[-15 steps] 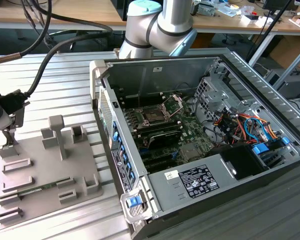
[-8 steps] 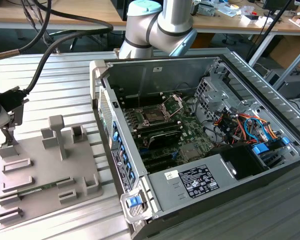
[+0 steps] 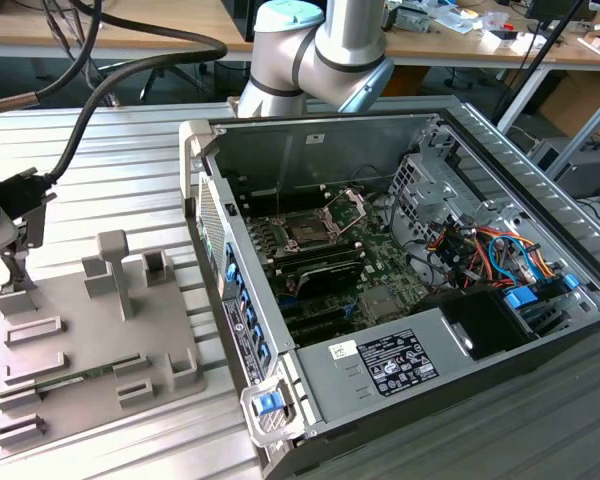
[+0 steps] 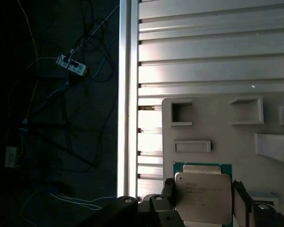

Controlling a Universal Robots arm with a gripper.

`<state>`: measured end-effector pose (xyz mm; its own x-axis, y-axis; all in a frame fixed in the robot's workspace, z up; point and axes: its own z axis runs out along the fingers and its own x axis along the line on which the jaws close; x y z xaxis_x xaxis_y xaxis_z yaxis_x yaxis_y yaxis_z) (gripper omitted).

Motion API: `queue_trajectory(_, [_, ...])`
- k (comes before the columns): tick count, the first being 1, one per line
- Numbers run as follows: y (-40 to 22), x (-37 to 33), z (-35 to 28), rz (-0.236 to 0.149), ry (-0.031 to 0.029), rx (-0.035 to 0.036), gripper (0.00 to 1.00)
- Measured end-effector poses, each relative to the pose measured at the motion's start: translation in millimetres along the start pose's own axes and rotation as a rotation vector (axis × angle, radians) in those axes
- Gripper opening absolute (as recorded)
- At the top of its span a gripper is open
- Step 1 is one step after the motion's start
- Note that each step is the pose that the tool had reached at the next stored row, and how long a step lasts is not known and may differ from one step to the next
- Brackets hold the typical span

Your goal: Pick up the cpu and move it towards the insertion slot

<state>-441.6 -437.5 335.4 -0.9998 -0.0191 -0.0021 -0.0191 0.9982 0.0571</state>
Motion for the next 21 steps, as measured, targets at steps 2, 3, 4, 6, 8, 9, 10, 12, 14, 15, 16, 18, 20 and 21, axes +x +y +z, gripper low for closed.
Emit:
queue_trajectory(2, [0.0, 0.0, -1.0, 0.0, 0.0, -0.0003, 0.55])
queue_trajectory(3, [0.1, 0.0, -1.7, 0.0, 0.0, -0.0006, 0.55])
queue_trajectory(4, [0.1, 0.0, -2.2, 0.0, 0.0, -0.0009, 0.55])
queue_trajectory(6, [0.2, 0.0, -3.5, 0.0, -0.0001, -0.0018, 0.55])
queue_trajectory(8, [0.2, 0.0, -4.3, 0.0, -0.0001, -0.0022, 0.55])
queue_trajectory(9, [0.3, 0.0, -4.7, 0.0, 0.0, -0.0024, 0.55])
queue_trajectory(10, [0.3, 0.0, -5.0, 0.0, -0.0001, -0.0026, 0.55])
queue_trajectory(12, [0.3, 0.0, -5.9, 0.0, 0.0, -0.003, 0.55])
queue_trajectory(14, [0.4, 0.0, -7.0, 0.0, -0.0001, -0.0036, 0.55])
queue_trajectory(15, [0.4, 0.0, -7.4, 0.0, -0.0001, -0.0038, 0.55])
queue_trajectory(16, [0.4, 0.0, -7.8, 0.0, -0.0001, -0.004, 0.55])
queue_trajectory(18, [0.5, 0.0, -8.5, 0.0, -0.0001, -0.0044, 0.55])
queue_trajectory(20, [0.5, 0.0, -9.3, 0.0, -0.0001, -0.0048, 0.55])
queue_trajectory(21, [0.5, 0.0, -9.8, 0.0, -0.0001, -0.005, 0.55])
